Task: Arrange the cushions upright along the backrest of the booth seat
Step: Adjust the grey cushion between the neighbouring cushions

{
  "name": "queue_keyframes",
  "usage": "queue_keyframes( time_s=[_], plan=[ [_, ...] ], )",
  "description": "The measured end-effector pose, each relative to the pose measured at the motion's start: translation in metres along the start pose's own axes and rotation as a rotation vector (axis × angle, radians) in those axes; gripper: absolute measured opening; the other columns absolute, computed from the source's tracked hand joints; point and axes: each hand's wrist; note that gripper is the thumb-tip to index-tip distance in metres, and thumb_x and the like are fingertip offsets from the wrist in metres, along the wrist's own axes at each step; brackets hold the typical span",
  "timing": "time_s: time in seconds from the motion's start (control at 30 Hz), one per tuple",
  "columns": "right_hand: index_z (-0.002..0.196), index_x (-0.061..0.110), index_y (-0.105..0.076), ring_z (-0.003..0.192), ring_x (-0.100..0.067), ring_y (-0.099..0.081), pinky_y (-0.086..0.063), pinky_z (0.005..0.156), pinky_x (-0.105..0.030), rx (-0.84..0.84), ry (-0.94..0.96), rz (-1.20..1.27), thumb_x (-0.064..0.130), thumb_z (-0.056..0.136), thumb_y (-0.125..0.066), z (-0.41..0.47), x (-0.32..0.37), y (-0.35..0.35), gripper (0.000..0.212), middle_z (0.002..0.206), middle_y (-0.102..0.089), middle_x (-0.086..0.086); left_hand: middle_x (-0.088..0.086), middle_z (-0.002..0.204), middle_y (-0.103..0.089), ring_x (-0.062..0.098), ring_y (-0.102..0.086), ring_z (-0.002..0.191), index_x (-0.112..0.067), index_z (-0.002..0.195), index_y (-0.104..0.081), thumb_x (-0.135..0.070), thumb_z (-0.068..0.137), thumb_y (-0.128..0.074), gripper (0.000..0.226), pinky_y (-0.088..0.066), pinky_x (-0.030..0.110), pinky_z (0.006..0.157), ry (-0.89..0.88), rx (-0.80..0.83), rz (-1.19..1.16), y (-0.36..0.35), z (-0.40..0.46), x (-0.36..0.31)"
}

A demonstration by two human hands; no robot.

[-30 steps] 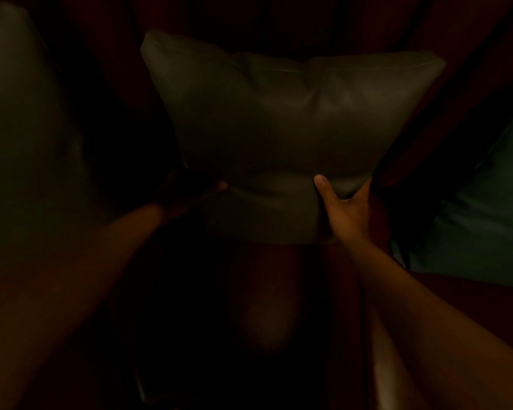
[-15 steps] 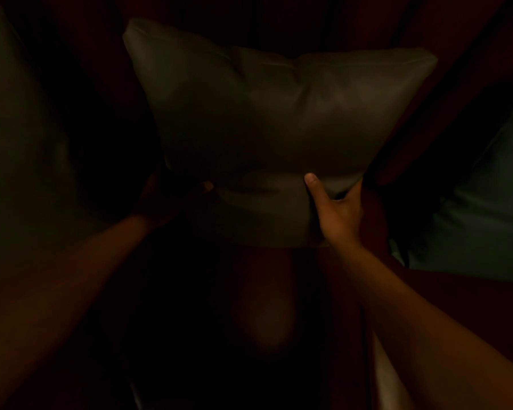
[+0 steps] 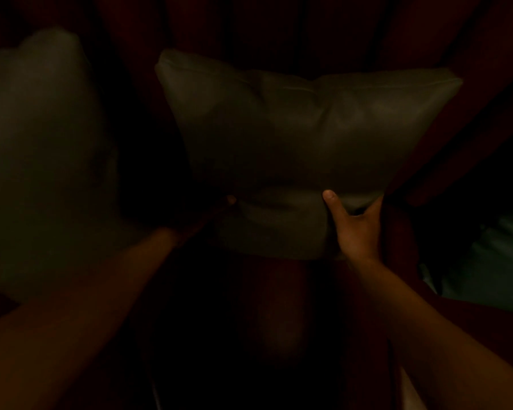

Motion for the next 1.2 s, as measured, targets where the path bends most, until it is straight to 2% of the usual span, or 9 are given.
queue_keyframes(
  time_s=[0.1,0.2,0.23,0.3,0.4,0.5,0.7,1.0,1.2],
  plan=[
    [0.158,0.031,-0.025,0.146,-0.009,-0.036,-0.030,0.123,-0.034,-0.013,0.024,-0.048,0.064,0.067,-0.083,-0.004,0.003,0.002,0.112,0.156,-0.035,0.012,0.009,0.152,-0.041,0.024,-0.043,0.135,-0.021,0.150,-0.036,-0.045,0.093,-0.064,0.068,-0.036,0.039,0.106,-0.105,-0.108,-0.076,-0.007,-0.004,0.011],
    [0.163,0.025,-0.010,0.155,-0.016,-0.017,-0.018,0.127,-0.038,-0.087,0.128,-0.156,0.059,0.071,-0.085,-0.016,0.016,0.007,0.123,0.169,-0.015,-0.004,0.010,0.164,-0.017,0.003,-0.014,0.151,-0.014,0.157,-0.012,-0.040,0.077,-0.085,0.111,-0.022,0.023,0.122,-0.575,-0.387,-0.159,-0.013,-0.004,0.028],
    [0.164,0.023,-0.008,0.157,-0.019,-0.010,-0.014,0.127,-0.036,-0.111,0.201,-0.215,0.055,0.073,-0.085,-0.021,0.022,0.009,0.123,0.170,-0.009,-0.009,0.013,0.165,-0.012,0.008,-0.009,0.154,-0.012,0.158,-0.014,-0.038,0.077,-0.085,0.111,-0.021,0.024,0.122,-0.660,-0.504,-0.111,-0.011,-0.003,0.030],
    [0.163,0.019,-0.011,0.157,-0.031,-0.005,-0.011,0.126,-0.043,-0.127,0.431,-0.374,0.052,0.076,-0.085,-0.027,0.040,0.011,0.119,0.169,-0.003,-0.021,0.021,0.165,-0.005,0.033,-0.006,0.155,-0.012,0.158,-0.018,-0.042,0.081,-0.082,0.105,-0.024,0.048,0.123,-0.818,-0.652,0.044,-0.007,-0.011,0.025],
    [0.162,0.028,-0.013,0.154,-0.047,-0.002,-0.007,0.121,-0.064,-0.029,0.713,-0.681,0.061,0.076,-0.078,-0.026,0.067,0.003,0.113,0.166,-0.001,-0.028,0.021,0.164,-0.004,0.046,-0.004,0.152,-0.025,0.157,-0.020,-0.056,0.083,-0.072,0.096,-0.018,0.065,0.117,-1.086,-0.674,0.456,-0.006,-0.033,-0.005],
    [0.162,0.039,-0.001,0.153,-0.050,0.011,-0.002,0.114,-0.075,0.116,0.663,-0.955,0.073,0.067,-0.076,-0.019,0.091,-0.006,0.126,0.169,0.014,-0.018,0.011,0.168,0.006,0.045,0.009,0.152,-0.038,0.159,-0.011,-0.062,0.073,-0.074,0.110,-0.011,0.074,0.114,-1.004,-0.557,0.759,-0.011,-0.039,-0.030],
    [0.157,0.045,0.020,0.149,-0.045,0.030,-0.002,0.113,-0.080,0.225,0.545,-1.037,0.073,0.071,-0.074,-0.005,0.105,-0.010,0.130,0.162,0.039,-0.007,0.006,0.166,0.022,0.042,0.021,0.150,-0.042,0.158,0.008,-0.056,0.062,-0.084,0.133,-0.010,0.077,0.112,-0.839,-0.480,0.866,-0.009,-0.035,-0.052],
    [0.158,0.046,0.016,0.147,-0.044,0.035,-0.003,0.107,-0.085,0.286,0.532,-1.032,0.060,0.067,-0.085,-0.013,0.112,-0.002,0.137,0.162,0.040,-0.005,0.005,0.167,0.021,0.043,0.017,0.151,-0.041,0.158,0.006,-0.054,0.057,-0.089,0.139,-0.014,0.081,0.107,-0.856,-0.483,0.897,-0.006,-0.032,-0.049],
    [0.157,0.049,0.015,0.147,-0.051,0.028,-0.011,0.105,-0.087,0.285,0.631,-1.194,0.048,0.067,-0.090,-0.015,0.094,0.008,0.138,0.165,0.033,-0.004,0.008,0.166,0.024,0.042,0.020,0.150,-0.043,0.156,0.012,-0.056,0.051,-0.090,0.147,-0.019,0.087,0.098,-0.810,-0.453,0.959,-0.007,-0.033,-0.042]
  ],
)
Point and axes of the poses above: each hand's wrist, its own z-axis towards the middle knuckle, its own y-axis out of the back of the hand, x = y × z
